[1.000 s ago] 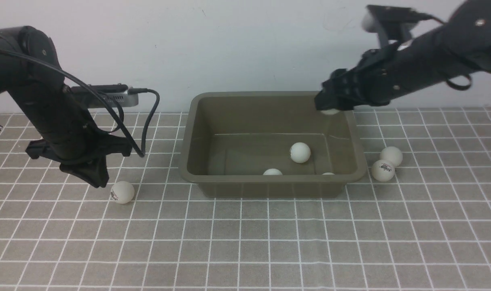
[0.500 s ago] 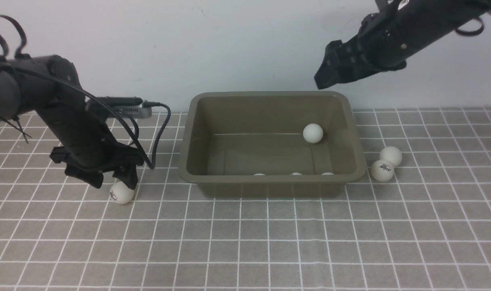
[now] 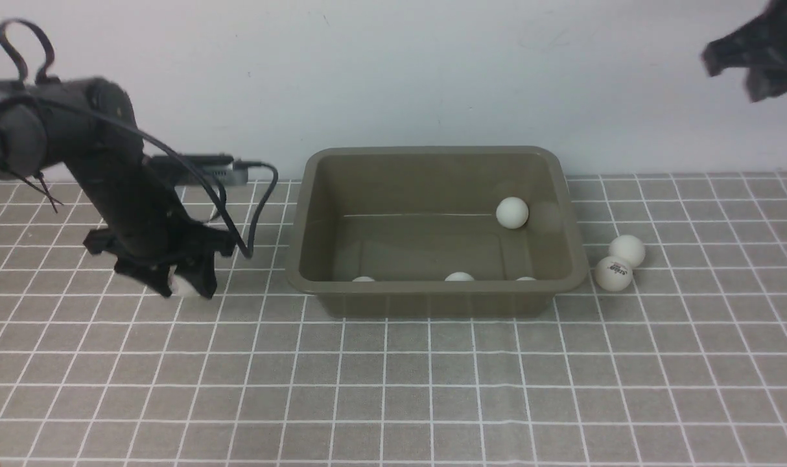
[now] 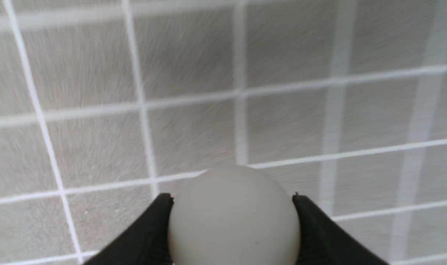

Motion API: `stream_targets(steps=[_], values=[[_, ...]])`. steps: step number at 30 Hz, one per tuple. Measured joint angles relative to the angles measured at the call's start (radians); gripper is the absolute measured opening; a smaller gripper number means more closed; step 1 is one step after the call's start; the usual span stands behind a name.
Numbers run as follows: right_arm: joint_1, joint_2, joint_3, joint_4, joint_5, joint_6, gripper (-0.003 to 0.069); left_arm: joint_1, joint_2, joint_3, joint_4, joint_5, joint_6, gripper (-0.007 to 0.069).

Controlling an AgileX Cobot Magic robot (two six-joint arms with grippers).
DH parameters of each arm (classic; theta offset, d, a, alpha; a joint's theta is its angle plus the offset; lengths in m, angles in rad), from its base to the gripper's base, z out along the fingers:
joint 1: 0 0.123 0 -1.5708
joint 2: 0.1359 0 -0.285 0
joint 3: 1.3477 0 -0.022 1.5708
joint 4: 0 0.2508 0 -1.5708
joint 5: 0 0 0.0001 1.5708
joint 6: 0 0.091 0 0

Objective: Put the table tennis balls into the box on the grey coffee tablecloth.
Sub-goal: 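Reach for and grasp a ping pong ball on the table beside the basket, then drop the ball into the bin, then reach for and grasp a ping pong ball on the table, then release the ping pong ball into the bin and lift the gripper away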

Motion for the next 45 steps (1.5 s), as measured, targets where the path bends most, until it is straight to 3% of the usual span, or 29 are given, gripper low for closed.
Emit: stream_targets(steps=[4,8,11,16,17,18,19,22,24,27,30,32,34,41,45], values=[[-0.123,0.011,0.000,0.150,0.007,-0.007,-0.0006,-0.066,-0.058,-0.090,-0.058,0.011,0.036,0.0347],[-0.161,0.061,0.000,0.339,0.007,-0.072,0.0025,-0.160,-0.058,-0.160,-0.106,-0.019,0.080,0.0347],[-0.155,0.117,0.000,0.418,0.005,-0.099,0.0100,-0.228,-0.037,-0.171,-0.112,-0.070,0.082,0.0347],[-0.113,0.238,0.000,0.465,-0.035,-0.120,0.0330,-0.303,0.028,-0.173,-0.115,-0.130,0.082,0.0366],[-0.094,0.274,0.000,0.467,-0.048,-0.120,0.0401,-0.314,0.047,-0.173,-0.115,-0.135,0.079,0.0411],[-0.094,0.279,0.000,0.467,-0.051,-0.121,0.0411,-0.316,0.049,-0.173,-0.115,-0.136,0.079,0.0411],[-0.072,0.330,0.000,0.467,-0.075,-0.123,0.0500,-0.322,0.063,-0.173,-0.115,-0.142,0.069,0.0503],[-0.050,0.386,0.000,0.468,-0.106,-0.123,0.0580,-0.322,0.066,-0.199,-0.113,-0.116,0.040,0.0591],[-0.042,0.413,0.000,0.469,-0.121,-0.123,0.0596,-0.318,0.060,-0.220,-0.109,-0.090,0.026,0.0602],[-0.035,0.476,0.000,0.472,-0.145,-0.112,0.0606,-0.300,0.018,-0.316,-0.048,0.042,-0.019,0.0505],[-0.035,0.516,0.000,0.463,-0.150,-0.075,0.0542,-0.279,-0.068,-0.370,0.065,0.138,-0.040,0.0209],[-0.035,0.524,0.000,0.452,-0.158,-0.068,0.0429,-0.265,-0.142,-0.380,0.142,0.169,-0.055,0.0062],[-0.035,0.527,0.000,0.452,-0.169,-0.064,0.0342,-0.254,-0.204,-0.381,0.187,0.179,-0.079,0.0021],[-0.033,0.489,-0.096,0.455,-0.160,-0.056,0.0360,-0.239,-0.465,-0.231,0.276,0.190,-0.161,-0.0005],[-0.007,0.394,-0.233,0.512,-0.077,-0.064,0.0360,-0.239,-0.629,0.019,0.279,0.168,-0.204,-0.0005]])
